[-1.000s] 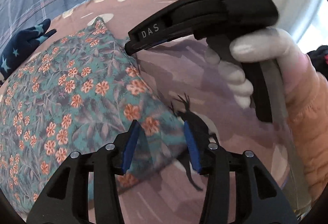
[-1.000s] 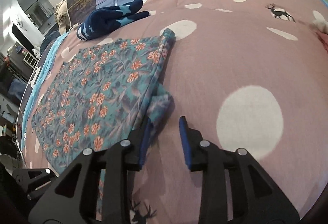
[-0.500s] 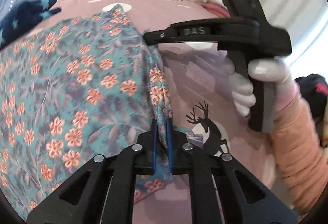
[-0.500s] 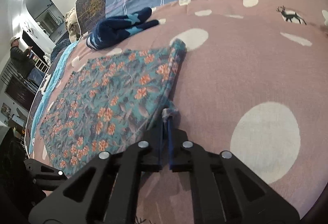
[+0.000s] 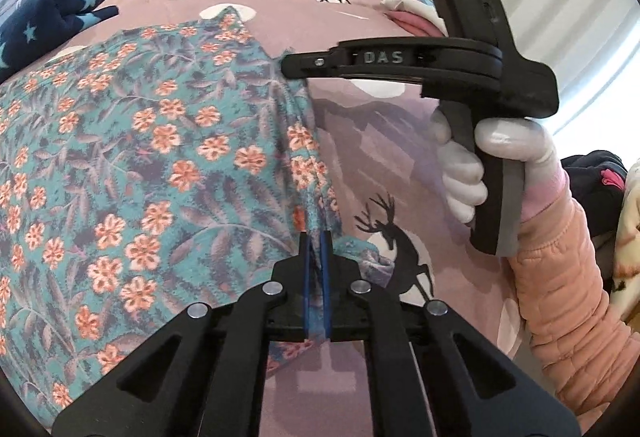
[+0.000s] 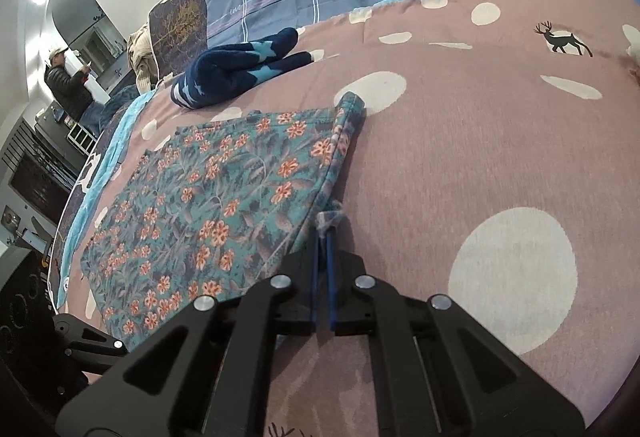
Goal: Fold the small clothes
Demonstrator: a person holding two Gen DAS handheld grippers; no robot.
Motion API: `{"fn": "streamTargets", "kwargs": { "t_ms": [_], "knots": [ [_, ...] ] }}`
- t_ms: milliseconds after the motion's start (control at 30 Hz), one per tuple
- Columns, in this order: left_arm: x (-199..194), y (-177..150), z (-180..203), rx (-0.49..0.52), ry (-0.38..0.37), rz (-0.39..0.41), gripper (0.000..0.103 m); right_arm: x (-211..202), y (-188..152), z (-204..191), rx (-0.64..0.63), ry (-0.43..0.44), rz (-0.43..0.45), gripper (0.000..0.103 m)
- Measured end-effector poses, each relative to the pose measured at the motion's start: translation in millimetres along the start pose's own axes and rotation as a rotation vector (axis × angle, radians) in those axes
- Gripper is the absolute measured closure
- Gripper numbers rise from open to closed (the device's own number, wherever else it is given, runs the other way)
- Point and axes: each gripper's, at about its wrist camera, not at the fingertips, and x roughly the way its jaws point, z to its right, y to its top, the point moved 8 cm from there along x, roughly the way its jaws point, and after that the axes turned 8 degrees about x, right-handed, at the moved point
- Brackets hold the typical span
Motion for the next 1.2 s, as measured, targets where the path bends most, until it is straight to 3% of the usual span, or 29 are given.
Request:
{"fn": "streamTargets", "kwargs": {
  "t_ms": [200,300,433,500,533,633,700,833,900,1000,1100,1200],
  "knots": [
    [4,-2,-3,0.038,0.057,-0.005,0.093,-25,-24,8,-0.020,-0.022,0.001,0.094],
    [1,-9,-12,0.028,0.065,-0.002,0.094,-43,-54,5,-0.021,0.025,-0.028,0.094],
    [2,-16,-23,-0.004,0.058,-0.003,0.094,-52,-93,-14,-0.049,0.089,-0.080,0.093],
    [2,-15,-23,-0.003,0.061,0.000,0.094,-49,-109,-26,-0.068,0.094,-0.109,0.081],
    [1,-15,-22,0.003,0.067,0.003,0.094,-46,-114,-31,-0.080,0.082,-0.115,0.081],
    [-7,-13,-23,-0.023,0.049,0.023,0.094,-51,-121,-48,-0.122,0.094,-0.083,0.082],
    [-17,-9,-26,-0.053,0.032,0.056,0.092,-58,-124,-66,-0.152,0.163,-0.069,0.082],
    [-32,4,-34,-0.098,-0.007,0.112,0.074,-54,-130,-82,-0.207,0.159,-0.081,0.078],
    [-32,12,-30,-0.098,-0.038,0.121,0.070,-46,-133,-81,-0.181,0.173,-0.107,0.078],
    [-13,17,-14,-0.042,-0.070,0.072,0.062,-42,-139,-84,-0.169,0.179,-0.119,0.078],
    [12,8,-9,0.016,-0.007,-0.011,0.068,-52,-142,-83,-0.205,0.176,-0.123,0.072],
    [9,5,-13,0.004,-0.013,0.007,0.074,-69,-140,-69,-0.220,0.165,-0.133,0.072]
  ]
}}
